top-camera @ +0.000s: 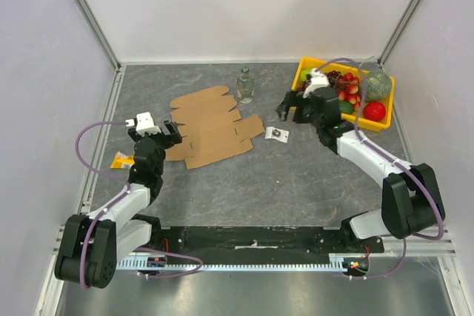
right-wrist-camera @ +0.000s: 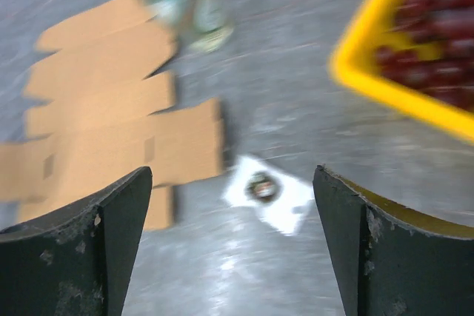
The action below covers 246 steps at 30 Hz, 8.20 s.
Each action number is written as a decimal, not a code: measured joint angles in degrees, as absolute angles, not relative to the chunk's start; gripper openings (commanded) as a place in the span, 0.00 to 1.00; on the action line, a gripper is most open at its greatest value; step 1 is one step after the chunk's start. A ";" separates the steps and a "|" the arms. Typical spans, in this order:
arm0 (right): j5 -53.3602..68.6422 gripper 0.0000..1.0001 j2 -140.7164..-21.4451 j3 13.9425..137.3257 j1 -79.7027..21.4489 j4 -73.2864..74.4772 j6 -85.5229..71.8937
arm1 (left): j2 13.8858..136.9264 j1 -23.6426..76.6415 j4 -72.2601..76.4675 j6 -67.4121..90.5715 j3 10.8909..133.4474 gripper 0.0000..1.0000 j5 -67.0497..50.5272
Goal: Fold the paper box
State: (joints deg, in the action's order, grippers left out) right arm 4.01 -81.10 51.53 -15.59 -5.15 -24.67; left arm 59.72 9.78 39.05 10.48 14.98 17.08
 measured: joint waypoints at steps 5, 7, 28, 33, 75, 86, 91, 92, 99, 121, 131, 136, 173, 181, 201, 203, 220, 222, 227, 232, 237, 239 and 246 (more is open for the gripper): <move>5.04 0.91 -81.32 46.39 -26.09 -11.97 -32.88 | 59.83 9.78 39.03 11.09 15.00 0.94 14.87; 5.06 0.90 -82.19 43.79 -27.79 -14.20 -35.90 | 60.03 9.78 39.05 11.14 15.03 0.93 14.26; 2.52 0.68 -101.54 38.28 -32.42 -35.31 -51.44 | 61.58 9.78 39.22 11.31 15.07 0.92 9.89; 1.21 0.65 -104.57 39.48 -32.42 -39.18 -52.73 | 61.95 9.78 39.42 11.31 15.09 0.92 9.74; 5.67 0.32 -125.40 48.49 -30.72 -66.78 -51.96 | 63.26 9.78 40.73 11.35 15.40 0.92 5.91; 12.08 0.01 -125.51 49.76 -30.26 -64.12 -47.88 | 63.29 9.78 40.71 12.03 15.46 0.75 3.44; 15.03 0.00 -118.21 47.88 -29.41 -57.82 -43.68 | 60.62 9.78 37.01 12.53 16.82 0.65 1.30; 15.51 0.00 -115.87 47.66 -29.30 -55.72 -42.39 | 59.44 9.78 36.25 12.82 17.06 0.64 0.99; 16.91 0.00 -99.72 46.76 -29.23 -38.30 -32.18 | 50.59 9.78 32.88 17.37 18.55 0.48 -4.16; 28.29 0.00 -78.24 64.12 -29.19 18.92 1.85 | 70.37 18.13 7.90 5.34 61.08 0.69 -49.06; 33.21 0.00 -76.44 67.33 -29.19 23.42 5.72 | 79.75 26.09 -15.16 -14.90 74.24 0.62 -50.04; 34.87 0.00 -75.94 68.14 -29.19 23.90 6.31 | 82.24 27.16 -22.90 -20.95 78.78 0.59 -49.89; 37.10 0.21 -73.76 69.54 -29.17 25.41 8.56 | 92.23 33.41 -38.74 -30.59 87.35 0.02 -46.87; 30.79 0.84 -68.45 65.73 -29.12 19.46 6.26 | 92.25 33.50 -39.18 -30.68 87.79 0.02 -44.93; 29.95 0.87 -68.34 39.92 -27.46 -10.92 -1.26 | 79.46 19.46 -29.80 -23.66 77.17 0.02 -54.04; 31.55 0.81 -71.16 39.92 -27.11 -14.28 -1.96 | 79.33 19.46 -29.80 -23.66 77.14 0.02 -54.57; 39.00 0.16 -76.14 40.66 -26.33 -22.15 -4.69 | 79.35 17.61 -24.18 -19.40 73.30 0.04 -51.86; 38.76 0.14 -76.05 41.60 -26.35 -20.29 -4.95 | 79.46 17.41 -22.74 -17.45 72.40 0.07 -49.54; 34.70 0.01 -77.17 50.50 -26.35 -8.71 -4.32 | 80.66 17.34 -18.17 -12.14 71.22 0.08 -43.38; 28.82 0.00 -80.49 61.39 -26.17 5.17 -1.63 | 82.21 17.23 -13.72 -6.61 68.45 0.09 -39.20; 26.11 0.00 -83.88 66.35 -26.41 14.94 1.41 | 82.65 18.22 -9.10 -0.93 62.65 0.10 -36.40; 25.23 0.00 -84.75 66.70 -26.55 17.47 2.35 | 82.39 18.90 -6.44 1.23 59.11 0.11 -35.16; 19.68 0.00 -86.43 66.70 -31.20 23.11 5.34 | 78.52 21.28 2.66 8.05 44.93 0.15 -29.56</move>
